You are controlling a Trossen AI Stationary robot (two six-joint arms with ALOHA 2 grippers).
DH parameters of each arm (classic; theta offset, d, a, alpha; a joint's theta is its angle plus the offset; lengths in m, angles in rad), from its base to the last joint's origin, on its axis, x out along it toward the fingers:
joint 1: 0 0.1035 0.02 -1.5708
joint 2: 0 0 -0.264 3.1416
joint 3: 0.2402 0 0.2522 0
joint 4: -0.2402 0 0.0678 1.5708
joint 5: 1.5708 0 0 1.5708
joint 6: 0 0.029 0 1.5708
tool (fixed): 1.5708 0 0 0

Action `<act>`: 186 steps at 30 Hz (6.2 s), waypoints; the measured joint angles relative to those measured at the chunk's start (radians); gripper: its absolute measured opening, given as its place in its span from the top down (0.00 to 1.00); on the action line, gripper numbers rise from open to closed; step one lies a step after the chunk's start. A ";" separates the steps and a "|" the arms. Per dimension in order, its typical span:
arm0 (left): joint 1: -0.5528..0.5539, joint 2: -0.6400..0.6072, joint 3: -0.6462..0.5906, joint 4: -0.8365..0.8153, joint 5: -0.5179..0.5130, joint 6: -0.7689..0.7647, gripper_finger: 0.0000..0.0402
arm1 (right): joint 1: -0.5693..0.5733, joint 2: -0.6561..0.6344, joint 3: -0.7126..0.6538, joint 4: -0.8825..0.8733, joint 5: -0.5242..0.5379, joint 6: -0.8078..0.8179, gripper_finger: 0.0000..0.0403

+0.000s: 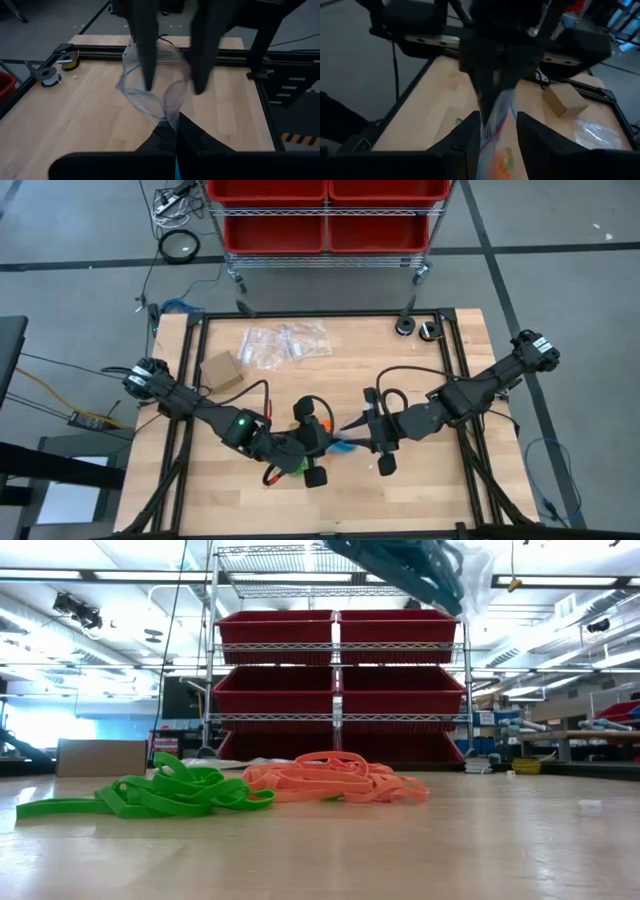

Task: Sort rubber bands
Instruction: Close the transparent zip bag

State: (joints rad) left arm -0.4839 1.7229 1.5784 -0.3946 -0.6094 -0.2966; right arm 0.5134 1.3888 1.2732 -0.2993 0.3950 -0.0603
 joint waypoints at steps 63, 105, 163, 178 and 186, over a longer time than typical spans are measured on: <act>-0.005 0.028 0.000 -0.004 0.103 -0.027 1.00 | -0.002 0.073 0.000 0.021 0.023 -0.055 0.88; 0.017 0.028 0.000 -0.016 0.204 -0.082 1.00 | 0.046 0.106 0.001 0.084 0.088 -0.135 1.00; -0.171 0.045 0.000 -0.097 -0.165 0.322 1.00 | -0.085 0.021 0.036 0.106 -0.388 0.244 0.87; -0.171 0.045 0.000 0.067 -0.041 0.539 1.00 | -0.104 0.033 0.036 0.049 -0.542 0.278 0.74; -0.160 0.045 0.000 0.110 -0.012 0.586 1.00 | -0.104 0.095 0.037 0.120 -0.656 0.294 0.74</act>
State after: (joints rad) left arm -0.6440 1.7679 1.5780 -0.2842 -0.6212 0.2892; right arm 0.4091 1.4842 1.3098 -0.1790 -0.2608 0.2341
